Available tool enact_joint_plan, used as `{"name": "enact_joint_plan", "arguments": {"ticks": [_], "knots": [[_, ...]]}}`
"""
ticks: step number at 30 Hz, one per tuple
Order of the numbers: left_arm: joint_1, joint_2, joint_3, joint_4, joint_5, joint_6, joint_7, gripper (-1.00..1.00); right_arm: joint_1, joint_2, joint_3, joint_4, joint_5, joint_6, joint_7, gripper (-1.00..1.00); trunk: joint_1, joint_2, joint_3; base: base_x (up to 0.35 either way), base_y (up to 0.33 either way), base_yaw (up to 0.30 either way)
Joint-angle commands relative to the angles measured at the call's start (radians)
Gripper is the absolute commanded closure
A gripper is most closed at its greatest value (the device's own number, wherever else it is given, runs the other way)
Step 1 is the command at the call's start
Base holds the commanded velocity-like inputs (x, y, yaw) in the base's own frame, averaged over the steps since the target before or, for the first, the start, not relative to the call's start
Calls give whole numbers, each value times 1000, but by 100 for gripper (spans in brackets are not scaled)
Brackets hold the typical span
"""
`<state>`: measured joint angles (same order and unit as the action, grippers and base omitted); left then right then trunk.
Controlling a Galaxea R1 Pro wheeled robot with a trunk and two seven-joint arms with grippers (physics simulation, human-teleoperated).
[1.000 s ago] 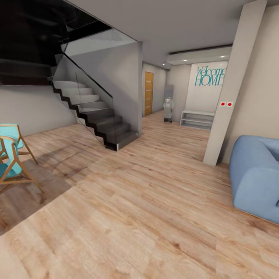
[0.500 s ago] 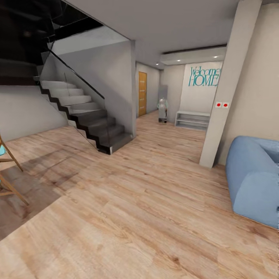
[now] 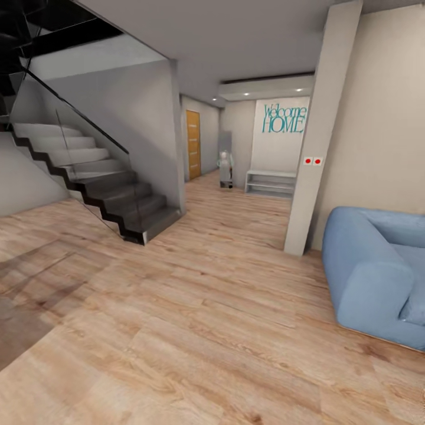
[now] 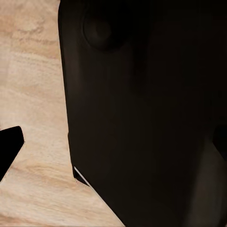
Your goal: Turn on the radio receiver that's on the table in the living room.
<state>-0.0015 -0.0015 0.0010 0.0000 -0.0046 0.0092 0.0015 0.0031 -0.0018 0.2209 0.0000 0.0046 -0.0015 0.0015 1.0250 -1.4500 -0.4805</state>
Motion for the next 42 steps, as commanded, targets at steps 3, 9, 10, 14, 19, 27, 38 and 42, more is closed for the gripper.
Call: {"name": "enact_joint_plan", "arguments": {"ticks": [3, 9, 10, 14, 19, 27, 38, 42], "knots": [[0, 0, 0, 0, 0, 0, 0, -100, 0, 0, 0, 0, 0, 0, 0, -100, 0, 0, 2, 325, 0, -237], [0, 0, -1, 0, 2, 0, 0, -100, 0, 0, 0, 0, 0, 0, 0, -100, 0, 0, 5, 325, 0, -237], [0, 0, -1, 0, 2, 0, 0, -100, 0, 0, 0, 0, 0, 0, 0, -100, 0, 0, 5, 325, 0, -237], [0, 0, -1, 0, 3, 0, 0, -100, 0, 0, 0, 0, -1, 0, 0, -100, 0, 0, 7, 325, 0, -237], [0, 0, -2, 0, 3, 0, 0, -100, 0, 0, 0, 0, -1, 0, 0, -100, 0, 0, 10, 325, 0, -237], [0, 0, -1, 0, 3, -1, 0, -100, 0, 0, 0, 0, -4, 0, 0, -100, 0, 0, 11, 175, 0, -115], [0, 0, -2, 0, 3, -2, 0, -100, 0, 0, 0, 0, -11, 0, 0, -100, 0, 0, 11, 9, 0, -246], [0, 0, -2, 0, 4, -2, 0, -100, 0, 0, 0, 0, -11, 0, 0, -100, 0, 0, 11, 0, 0, -280]]}}
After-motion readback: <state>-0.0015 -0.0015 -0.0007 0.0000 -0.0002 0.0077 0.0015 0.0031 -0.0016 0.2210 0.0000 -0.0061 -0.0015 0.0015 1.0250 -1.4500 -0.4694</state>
